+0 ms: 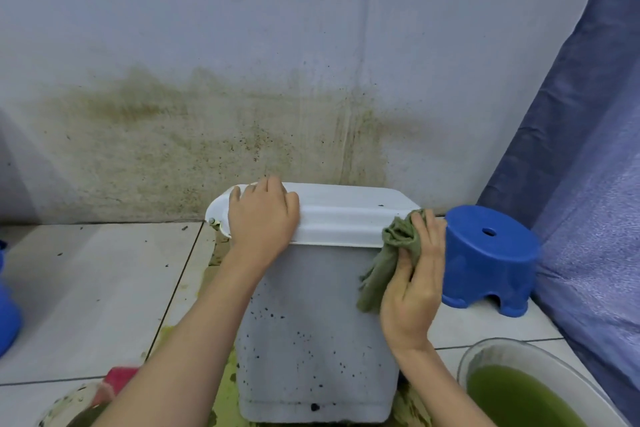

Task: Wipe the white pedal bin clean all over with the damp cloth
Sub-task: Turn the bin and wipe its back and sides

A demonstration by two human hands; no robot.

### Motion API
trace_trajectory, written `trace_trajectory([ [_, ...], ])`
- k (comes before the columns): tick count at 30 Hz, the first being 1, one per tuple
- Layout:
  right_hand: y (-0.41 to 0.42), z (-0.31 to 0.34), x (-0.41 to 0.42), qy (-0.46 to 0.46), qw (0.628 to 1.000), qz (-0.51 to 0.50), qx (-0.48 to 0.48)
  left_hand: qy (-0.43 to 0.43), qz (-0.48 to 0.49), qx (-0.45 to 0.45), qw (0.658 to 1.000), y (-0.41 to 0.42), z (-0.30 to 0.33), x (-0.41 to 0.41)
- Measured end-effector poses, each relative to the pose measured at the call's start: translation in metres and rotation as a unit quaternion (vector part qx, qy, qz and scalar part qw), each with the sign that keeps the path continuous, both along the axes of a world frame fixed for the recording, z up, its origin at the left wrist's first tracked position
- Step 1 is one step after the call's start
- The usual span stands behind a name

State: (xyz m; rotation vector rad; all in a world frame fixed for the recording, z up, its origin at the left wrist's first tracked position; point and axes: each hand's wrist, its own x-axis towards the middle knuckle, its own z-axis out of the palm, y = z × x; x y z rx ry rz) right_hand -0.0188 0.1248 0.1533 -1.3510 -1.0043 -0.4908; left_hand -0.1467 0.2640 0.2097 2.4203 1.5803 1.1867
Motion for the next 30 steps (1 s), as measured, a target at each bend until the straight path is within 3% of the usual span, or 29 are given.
trace_trajectory([
  [2, 0.001, 0.026, -0.012, 0.000, 0.996, -0.084, -0.003, 0.025, -0.005, -0.011, 1.000, -0.003, -0.002, -0.004],
  [4, 0.017, 0.049, -0.018, -0.053, 0.985, -0.145, -0.072, 0.046, -0.013, -0.006, 0.999, -0.004, -0.002, -0.007],
  [7, 0.051, 0.065, -0.027, -0.149, 0.938, -0.105, -0.296, 0.062, -0.020, -0.005, 0.998, -0.004, -0.003, -0.012],
  [9, 0.063, 0.062, -0.025, -0.177, 0.916, -0.080, -0.350, 0.070, -0.027, -0.010, 0.997, -0.001, -0.003, -0.015],
  [12, 0.053, 0.063, 0.000, -0.167, 0.926, -0.077, -0.328, 0.059, -0.031, 0.011, 0.998, 0.001, 0.000, -0.012],
  [16, 0.041, 0.056, 0.051, 0.004, 0.949, -0.091, -0.302, 0.033, -0.026, 0.027, 0.999, 0.006, -0.001, -0.005],
  [21, 0.049, 0.012, 0.034, 0.182, 0.979, -0.060, -0.064, 0.006, -0.010, 0.020, 1.000, 0.019, -0.006, 0.001],
  [23, 0.049, -0.012, 0.024, 0.167, 0.980, -0.088, -0.069, -0.001, -0.008, 0.028, 1.000, 0.025, -0.008, 0.004],
  [30, 0.031, -0.107, -0.014, -0.024, 0.928, -0.204, -0.311, -0.016, -0.003, 0.009, 1.000, 0.037, -0.008, 0.015],
])
